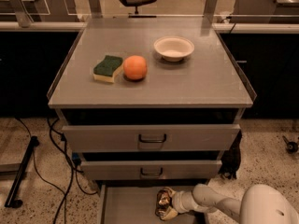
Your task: Place orange can into bottom drawer
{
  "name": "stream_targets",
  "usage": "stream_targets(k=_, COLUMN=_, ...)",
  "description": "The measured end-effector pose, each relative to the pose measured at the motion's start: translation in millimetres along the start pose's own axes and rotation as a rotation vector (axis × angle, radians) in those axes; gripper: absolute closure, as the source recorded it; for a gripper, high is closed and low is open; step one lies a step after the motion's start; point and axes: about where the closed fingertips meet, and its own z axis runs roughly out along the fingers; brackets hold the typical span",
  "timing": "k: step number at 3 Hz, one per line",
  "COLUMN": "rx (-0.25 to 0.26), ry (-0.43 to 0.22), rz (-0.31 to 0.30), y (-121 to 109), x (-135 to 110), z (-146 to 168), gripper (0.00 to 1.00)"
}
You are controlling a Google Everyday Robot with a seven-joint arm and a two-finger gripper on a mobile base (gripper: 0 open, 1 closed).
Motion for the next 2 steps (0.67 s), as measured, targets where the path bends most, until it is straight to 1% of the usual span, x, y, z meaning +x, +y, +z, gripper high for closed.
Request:
stream_targets(k=1, rx=0.0, ry=0.0, rz=0.0, y=0.0, x=0.0, z=0.0, gripper=0.44)
stream_targets(k=2, rx=0.0, ry=0.0, rz=0.0, y=0.1, x=0.0, z=0.1, gripper=0.2)
